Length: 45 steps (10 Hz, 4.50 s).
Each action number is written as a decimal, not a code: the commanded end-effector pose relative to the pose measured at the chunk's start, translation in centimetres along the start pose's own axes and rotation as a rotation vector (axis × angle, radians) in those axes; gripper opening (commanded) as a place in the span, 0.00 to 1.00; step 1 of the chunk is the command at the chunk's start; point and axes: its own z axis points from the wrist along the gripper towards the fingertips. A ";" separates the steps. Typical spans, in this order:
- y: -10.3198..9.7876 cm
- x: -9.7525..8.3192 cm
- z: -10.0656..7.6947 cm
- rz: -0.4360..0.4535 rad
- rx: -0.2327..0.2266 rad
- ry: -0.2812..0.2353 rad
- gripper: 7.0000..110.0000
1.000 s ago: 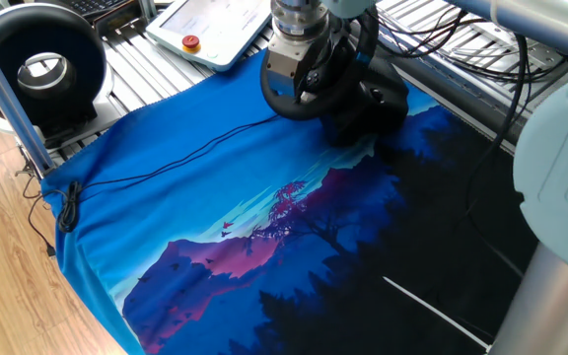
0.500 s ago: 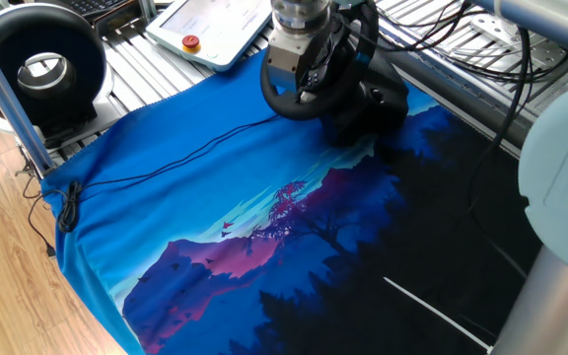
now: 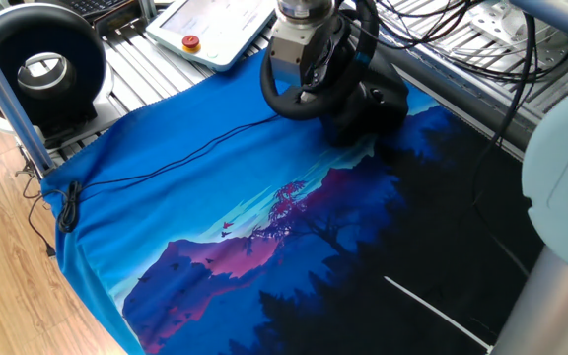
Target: Rotate the steering wheel 90 degrees clockwise
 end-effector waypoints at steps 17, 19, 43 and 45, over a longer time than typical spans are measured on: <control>-1.3 0.4 1.5 -0.020 -0.021 0.014 0.00; -1.2 0.2 1.5 -0.020 -0.024 0.008 0.00; -3.1 -2.1 1.7 -0.092 0.060 -0.051 0.00; -3.4 -2.3 1.8 -0.079 0.103 -0.057 0.00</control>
